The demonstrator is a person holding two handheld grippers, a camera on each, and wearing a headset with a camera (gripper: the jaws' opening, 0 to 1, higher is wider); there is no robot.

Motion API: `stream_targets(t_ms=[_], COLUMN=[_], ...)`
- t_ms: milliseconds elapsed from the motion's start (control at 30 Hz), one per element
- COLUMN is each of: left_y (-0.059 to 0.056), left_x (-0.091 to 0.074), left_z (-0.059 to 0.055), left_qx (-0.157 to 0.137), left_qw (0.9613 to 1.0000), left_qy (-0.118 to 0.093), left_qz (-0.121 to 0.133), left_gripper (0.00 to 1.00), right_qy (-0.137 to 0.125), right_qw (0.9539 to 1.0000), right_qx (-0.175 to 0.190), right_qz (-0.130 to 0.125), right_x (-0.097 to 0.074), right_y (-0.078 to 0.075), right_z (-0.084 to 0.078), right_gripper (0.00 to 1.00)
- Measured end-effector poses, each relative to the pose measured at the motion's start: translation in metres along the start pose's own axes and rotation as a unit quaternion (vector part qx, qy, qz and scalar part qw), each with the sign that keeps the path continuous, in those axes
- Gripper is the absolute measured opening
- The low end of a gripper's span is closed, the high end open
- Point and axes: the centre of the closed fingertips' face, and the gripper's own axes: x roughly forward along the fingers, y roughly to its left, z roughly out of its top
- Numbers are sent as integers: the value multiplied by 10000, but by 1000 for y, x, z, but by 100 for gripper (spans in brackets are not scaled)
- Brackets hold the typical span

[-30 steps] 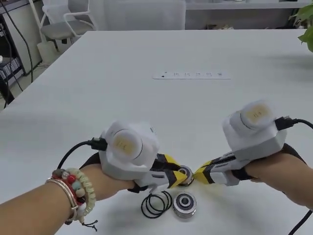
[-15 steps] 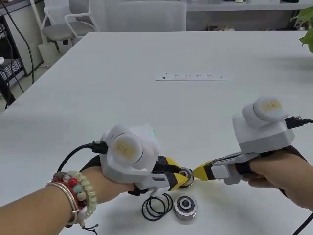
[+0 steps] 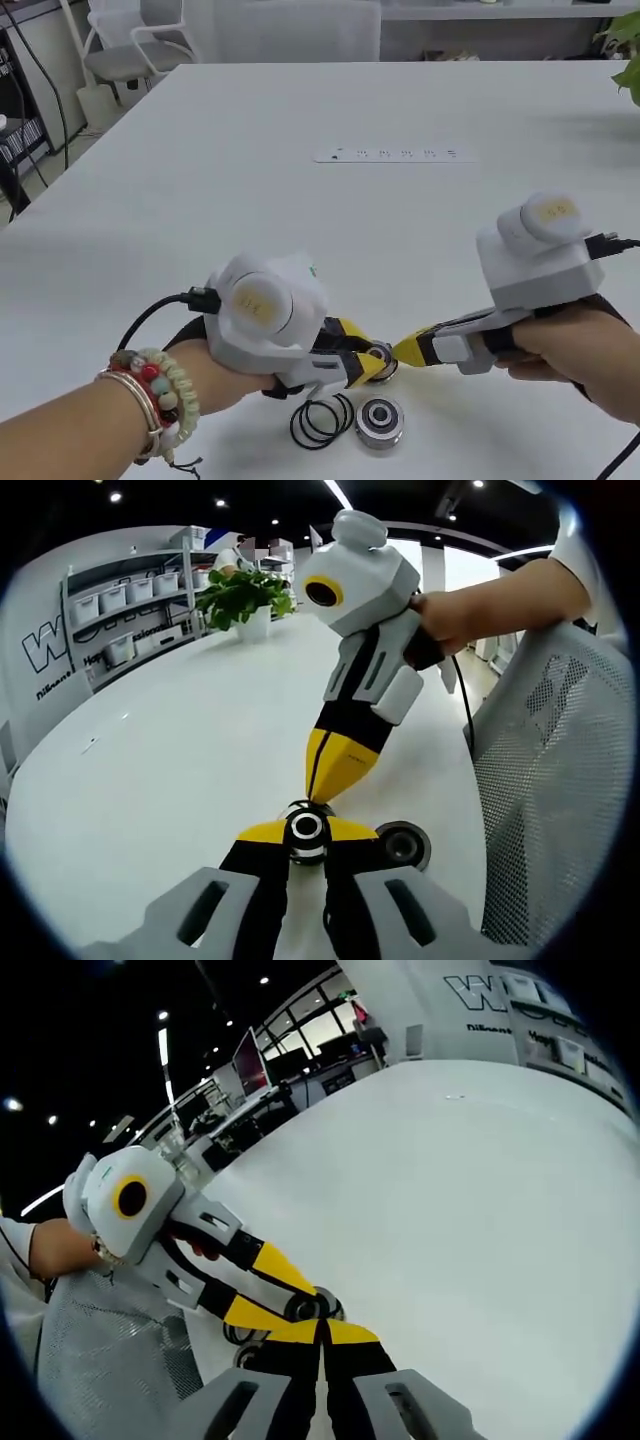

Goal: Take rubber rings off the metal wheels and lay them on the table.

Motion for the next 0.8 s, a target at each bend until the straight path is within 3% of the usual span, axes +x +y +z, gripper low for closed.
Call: stream_targets(t_ms=[500, 800], left_y=[1, 1], left_x=[1, 1], left_z=[-1, 0], left_qx=[-97, -167], left_qw=[9999, 9998], left_qy=[-72, -88], left_qz=[-20, -18], left_gripper=[8, 8], right_qy=[13, 59], right_qw=[9996, 9995], right_qx=[-242, -312], right_qz=[107, -32], right_x=[2, 1], right_y=[9, 3], right_z=[3, 1], right_gripper=[0, 0])
